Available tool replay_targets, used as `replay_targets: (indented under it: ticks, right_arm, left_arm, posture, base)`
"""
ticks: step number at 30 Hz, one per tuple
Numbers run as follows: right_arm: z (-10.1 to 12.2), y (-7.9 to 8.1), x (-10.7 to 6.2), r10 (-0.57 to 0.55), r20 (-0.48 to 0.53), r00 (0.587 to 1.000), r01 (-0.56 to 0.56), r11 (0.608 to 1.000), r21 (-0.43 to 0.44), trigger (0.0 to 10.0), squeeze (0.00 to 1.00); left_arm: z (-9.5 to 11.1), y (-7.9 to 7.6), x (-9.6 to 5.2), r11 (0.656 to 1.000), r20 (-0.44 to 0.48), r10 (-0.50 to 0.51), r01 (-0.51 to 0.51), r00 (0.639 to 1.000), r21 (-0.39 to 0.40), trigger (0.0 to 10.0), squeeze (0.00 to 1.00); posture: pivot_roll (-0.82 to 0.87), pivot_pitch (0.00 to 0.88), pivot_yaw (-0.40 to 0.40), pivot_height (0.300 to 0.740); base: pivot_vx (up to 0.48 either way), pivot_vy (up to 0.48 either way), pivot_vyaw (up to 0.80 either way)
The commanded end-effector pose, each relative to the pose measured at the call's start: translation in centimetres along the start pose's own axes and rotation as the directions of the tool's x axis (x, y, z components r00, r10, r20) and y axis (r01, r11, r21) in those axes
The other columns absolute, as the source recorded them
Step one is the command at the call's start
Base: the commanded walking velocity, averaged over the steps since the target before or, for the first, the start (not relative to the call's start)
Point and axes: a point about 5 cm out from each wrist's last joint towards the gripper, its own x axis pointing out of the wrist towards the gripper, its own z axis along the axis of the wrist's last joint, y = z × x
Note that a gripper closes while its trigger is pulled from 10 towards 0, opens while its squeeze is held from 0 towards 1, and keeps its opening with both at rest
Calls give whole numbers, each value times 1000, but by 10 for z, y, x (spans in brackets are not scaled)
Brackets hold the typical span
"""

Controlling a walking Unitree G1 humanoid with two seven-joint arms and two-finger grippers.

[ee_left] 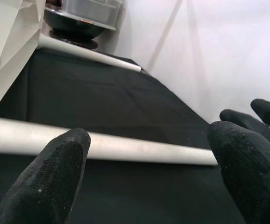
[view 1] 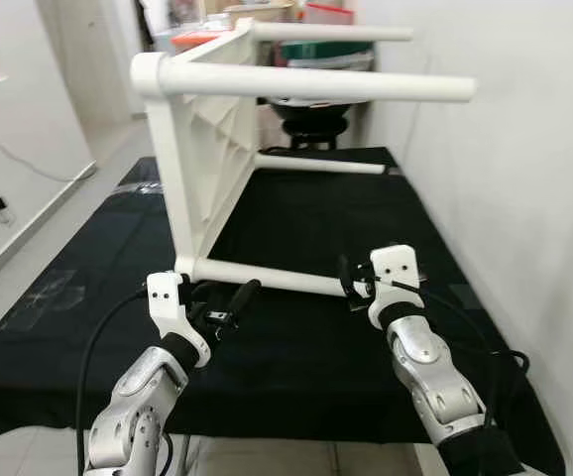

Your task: Building children table

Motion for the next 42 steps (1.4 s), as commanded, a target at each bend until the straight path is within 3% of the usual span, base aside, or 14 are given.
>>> replay_targets:
  ticks: [1,26,37,38,41,42]
  right_arm:
    - [3,6,3,21,17,1000,-21,1000,-3,10000,0]
    - [5,7,3,47,47,998,-49,998,36,10000,0]
    - [11,6,0,106,89,990,-105,994,-14,10000,0]
    - [16,-3,-3,115,109,987,-110,993,-44,10000,0]
    - [16,-3,-3,115,109,987,-110,993,-44,10000,0]
    - [24,-14,-8,127,137,982,-118,990,-76,10000,0]
  left_arm:
    - [-1,4,1,1000,-2,18,-18,1000,11,10000,0]
    - [-2,2,1,999,-12,-9,9,1000,34,10000,0]
    - [-5,1,0,998,-53,6,-4,999,55,10000,0]
    - [-8,-2,-1,999,-85,-32,34,996,19,10000,0]
    - [-8,-2,-1,999,-85,-32,34,996,19,10000,0]
    - [-11,-11,-4,992,-131,-127,126,983,-18,10000,0]
  posture:
    - [-86,7,35,740]
    - [-83,12,43,740]
    - [-88,17,48,740]
    - [-98,20,50,740]
    - [-98,20,50,740]
    - [-109,24,52,740]
  base:
    - [300,0,0]
    - [293,0,0]
    - [46,0,0]
    - [0,0,0]
    - [0,0,0]
    - [0,0,0]
